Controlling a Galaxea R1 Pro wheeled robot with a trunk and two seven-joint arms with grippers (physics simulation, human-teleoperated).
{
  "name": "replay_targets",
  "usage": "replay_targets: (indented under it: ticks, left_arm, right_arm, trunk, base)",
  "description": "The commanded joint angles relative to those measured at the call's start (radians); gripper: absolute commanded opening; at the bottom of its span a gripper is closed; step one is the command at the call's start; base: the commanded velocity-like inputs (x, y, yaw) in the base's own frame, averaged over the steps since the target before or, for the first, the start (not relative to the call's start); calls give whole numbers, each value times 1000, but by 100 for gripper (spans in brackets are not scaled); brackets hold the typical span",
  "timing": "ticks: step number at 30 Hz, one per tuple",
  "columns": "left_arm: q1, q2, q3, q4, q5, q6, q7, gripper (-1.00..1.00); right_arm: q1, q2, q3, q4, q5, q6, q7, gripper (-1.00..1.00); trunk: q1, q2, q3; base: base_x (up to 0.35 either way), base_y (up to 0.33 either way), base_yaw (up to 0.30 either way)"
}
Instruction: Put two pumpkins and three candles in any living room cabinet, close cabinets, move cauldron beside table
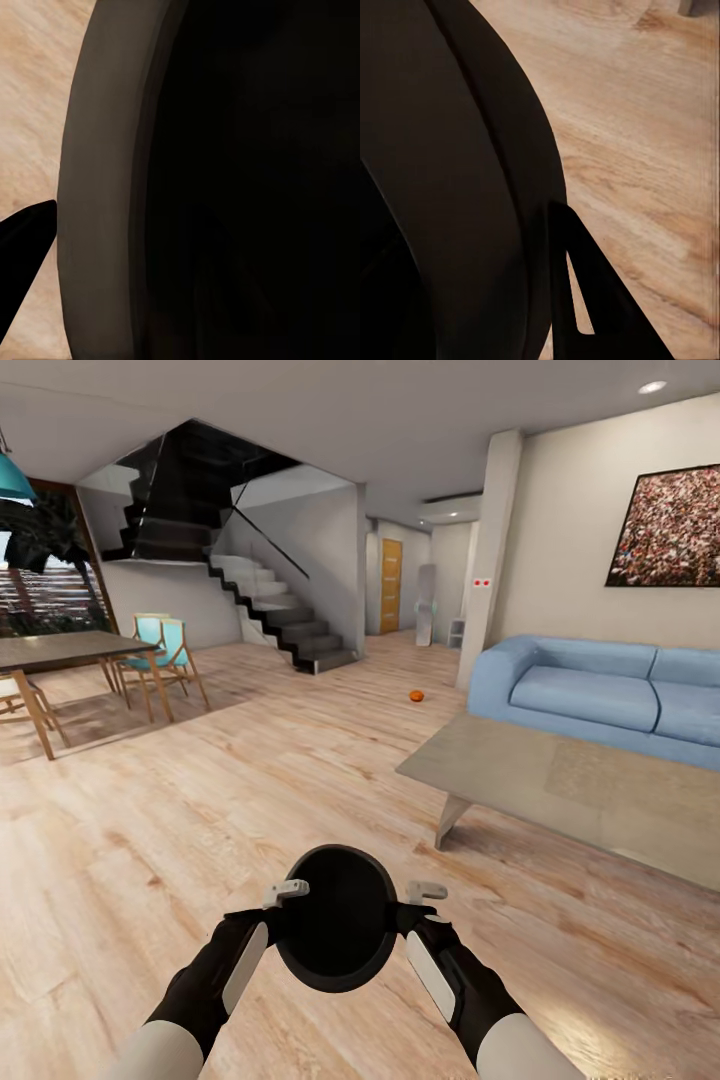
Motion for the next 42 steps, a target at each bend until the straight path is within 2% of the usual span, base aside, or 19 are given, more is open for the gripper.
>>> replay_targets:
  ticks: [1,42]
  left_arm:
    - [-1,2,7,-50,9,4,10,-100]
    - [-1,2,7,-50,9,4,10,-100]
  right_arm:
    - [-1,0,-2,-1,5,6,-10,-100]
    - [-1,0,-2,-2,5,6,-10,-100]
  trunk:
    - [0,-1,0]
    - [0,-1,36]
  base:
    - [0,0,-255]
    - [0,0,-255]
